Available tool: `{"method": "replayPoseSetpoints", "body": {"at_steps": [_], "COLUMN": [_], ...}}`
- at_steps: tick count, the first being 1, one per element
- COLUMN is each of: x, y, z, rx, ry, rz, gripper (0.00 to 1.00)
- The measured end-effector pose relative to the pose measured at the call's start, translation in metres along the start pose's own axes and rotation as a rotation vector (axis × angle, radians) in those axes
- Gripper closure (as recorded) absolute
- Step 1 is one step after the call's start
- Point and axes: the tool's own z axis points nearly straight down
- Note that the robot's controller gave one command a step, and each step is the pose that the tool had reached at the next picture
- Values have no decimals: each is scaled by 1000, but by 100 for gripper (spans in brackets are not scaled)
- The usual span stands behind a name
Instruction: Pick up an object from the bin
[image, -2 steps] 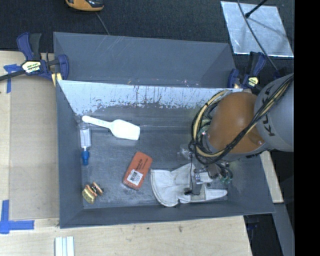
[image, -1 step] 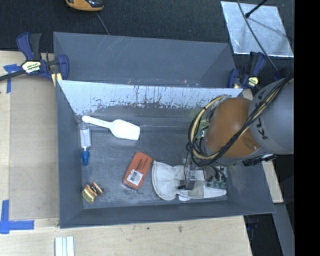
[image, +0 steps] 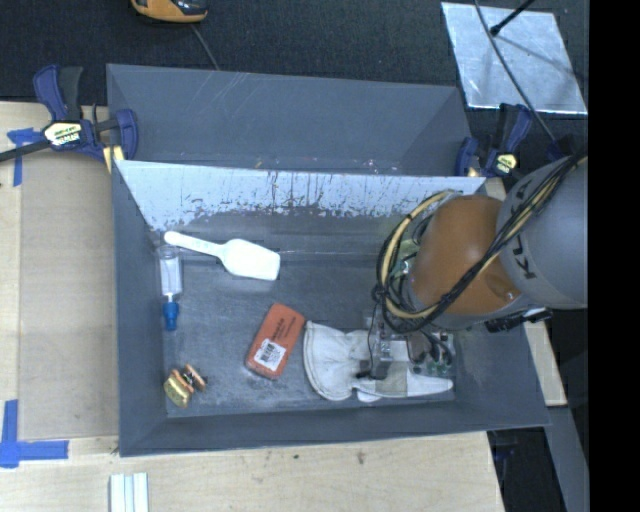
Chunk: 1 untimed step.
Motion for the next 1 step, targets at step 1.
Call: {"method": "replayPoseSetpoints", "body": {"at_steps": [1], "x": [1], "y": [31], "z": [-192], "rx": [-2], "ry": [-8], "rz": [17], "gripper": [100]}}
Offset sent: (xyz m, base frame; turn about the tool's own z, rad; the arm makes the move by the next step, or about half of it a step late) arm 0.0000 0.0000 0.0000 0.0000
